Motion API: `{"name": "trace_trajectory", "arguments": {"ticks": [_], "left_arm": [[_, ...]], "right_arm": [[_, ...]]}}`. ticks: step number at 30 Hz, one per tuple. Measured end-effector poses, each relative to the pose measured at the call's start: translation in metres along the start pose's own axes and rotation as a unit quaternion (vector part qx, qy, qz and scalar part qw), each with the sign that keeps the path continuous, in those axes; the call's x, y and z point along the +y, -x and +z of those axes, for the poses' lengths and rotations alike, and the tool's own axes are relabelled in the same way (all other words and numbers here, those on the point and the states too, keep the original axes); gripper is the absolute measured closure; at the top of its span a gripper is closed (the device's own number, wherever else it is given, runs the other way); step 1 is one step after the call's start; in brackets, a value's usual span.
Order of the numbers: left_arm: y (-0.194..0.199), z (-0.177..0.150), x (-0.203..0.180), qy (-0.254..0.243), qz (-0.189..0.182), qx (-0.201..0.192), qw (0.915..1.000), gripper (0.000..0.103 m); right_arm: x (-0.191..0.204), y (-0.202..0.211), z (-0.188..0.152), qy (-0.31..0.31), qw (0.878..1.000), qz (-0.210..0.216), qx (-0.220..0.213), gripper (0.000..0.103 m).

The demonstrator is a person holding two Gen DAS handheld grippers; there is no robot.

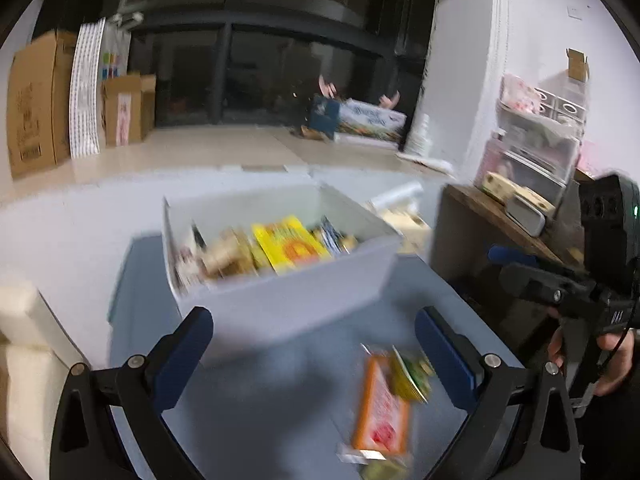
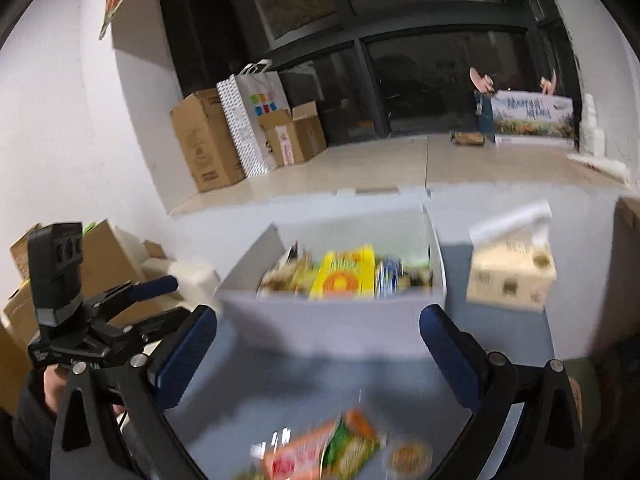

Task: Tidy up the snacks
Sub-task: 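Move both tools back over the remaining snacks, then grasp green seaweed packet with left tool while right tool grasps jelly cup, drop both in box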

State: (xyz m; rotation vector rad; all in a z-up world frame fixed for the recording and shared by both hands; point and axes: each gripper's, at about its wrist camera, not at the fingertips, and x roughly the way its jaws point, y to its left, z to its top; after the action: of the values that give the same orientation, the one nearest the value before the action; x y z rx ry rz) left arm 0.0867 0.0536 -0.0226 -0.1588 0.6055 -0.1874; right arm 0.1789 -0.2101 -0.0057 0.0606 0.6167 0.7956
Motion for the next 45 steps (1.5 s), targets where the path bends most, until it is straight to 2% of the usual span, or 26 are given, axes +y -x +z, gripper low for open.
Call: {"name": "trace_trajectory", "arguments": {"ticks": [1,6,8,10,16,23,24,25,27,29,31,35,40,45], "left_arm": [[0.002,-0.010,-0.003,0.006,-0.011,0.009,0.9999,0.000],[0.014,-0.049,-0.015,0.027,-0.019,0.024,0.9992,0.000],[0.017,-0.061,-0.019,0.027,-0.027,0.033,0.9987,0.000],[0.019,-0.070,-0.024,0.020,-0.030,0.037,0.9987,0.000],[0.025,-0.082,-0.039,-0.005,-0.039,0.041,0.9984,0.000],[0.019,-0.084,-0.047,-0.022,-0.042,0.053,0.9975,0.000],[0.018,-0.085,-0.048,-0.024,-0.042,0.054,0.9974,0.000],[0.016,-0.085,-0.049,-0.025,-0.043,0.057,0.9971,0.000],[0.013,-0.086,-0.050,-0.029,-0.041,0.061,0.9968,0.000],[0.010,-0.088,-0.051,-0.031,-0.043,0.065,0.9965,0.000],[0.006,-0.087,-0.053,-0.035,-0.045,0.070,0.9959,0.000],[-0.010,-0.079,-0.069,-0.066,-0.046,0.078,0.9937,0.000],[-0.051,-0.069,-0.100,-0.105,-0.043,0.109,0.9876,0.000],[-0.107,-0.068,-0.114,-0.104,-0.038,0.154,0.9819,0.000]], "right_arm": [[0.000,0.005,-0.011,-0.001,1.000,0.003,0.003,0.000],[-0.002,0.026,-0.067,-0.001,1.000,-0.016,0.027,0.000],[-0.007,0.030,-0.083,0.001,0.999,-0.031,0.030,0.000],[-0.015,0.026,-0.095,0.005,0.997,-0.066,0.046,0.000],[-0.046,-0.004,-0.107,0.013,0.987,-0.129,0.093,0.000],[-0.063,-0.056,-0.105,0.040,0.980,-0.129,0.145,0.002],[-0.064,-0.060,-0.105,0.040,0.980,-0.125,0.148,0.020],[-0.066,-0.065,-0.103,0.038,0.981,-0.108,0.154,0.052],[-0.065,-0.070,-0.101,0.040,0.978,-0.127,0.159,0.052],[-0.063,-0.067,-0.100,0.044,0.977,-0.139,0.154,0.052],[-0.064,-0.056,-0.098,0.030,0.983,-0.120,0.137,0.052],[-0.064,-0.026,-0.095,0.013,0.986,-0.122,0.110,0.052],[-0.067,0.023,-0.098,-0.032,0.991,-0.109,0.073,0.052],[-0.068,0.057,-0.107,-0.061,0.991,-0.107,0.049,0.052]]}}
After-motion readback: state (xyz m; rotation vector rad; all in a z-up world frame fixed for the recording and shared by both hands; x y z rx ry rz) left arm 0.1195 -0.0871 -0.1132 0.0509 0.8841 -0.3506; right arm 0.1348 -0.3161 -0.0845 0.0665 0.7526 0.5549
